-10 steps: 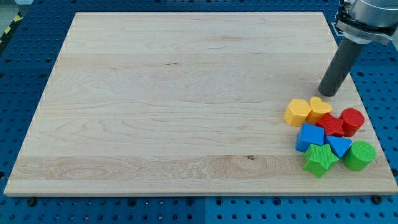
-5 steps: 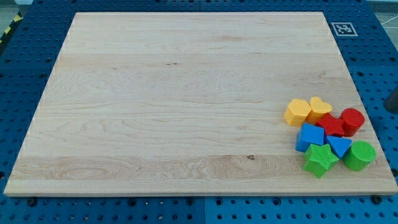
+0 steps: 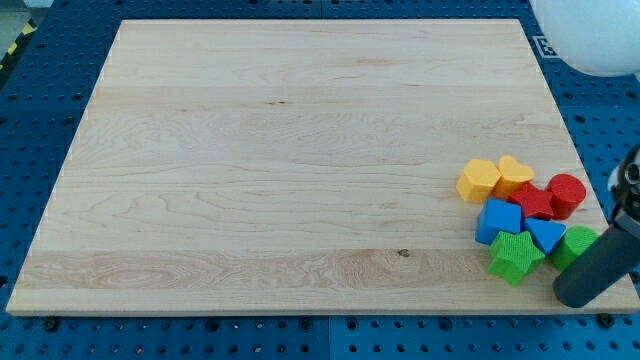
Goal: Push the green circle closer to the red circle
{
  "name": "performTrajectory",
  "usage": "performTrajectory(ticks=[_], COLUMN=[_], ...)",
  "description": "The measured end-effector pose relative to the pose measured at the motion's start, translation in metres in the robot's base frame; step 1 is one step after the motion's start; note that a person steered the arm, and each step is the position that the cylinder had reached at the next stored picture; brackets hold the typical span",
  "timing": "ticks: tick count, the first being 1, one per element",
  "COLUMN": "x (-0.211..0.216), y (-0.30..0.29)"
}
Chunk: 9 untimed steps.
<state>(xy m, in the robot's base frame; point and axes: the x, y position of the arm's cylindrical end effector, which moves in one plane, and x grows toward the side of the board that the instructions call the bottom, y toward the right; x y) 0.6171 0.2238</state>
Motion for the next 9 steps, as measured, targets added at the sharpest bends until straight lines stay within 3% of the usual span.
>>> performTrajectory(ticks=[9], x=[-0.007], y=[0.028])
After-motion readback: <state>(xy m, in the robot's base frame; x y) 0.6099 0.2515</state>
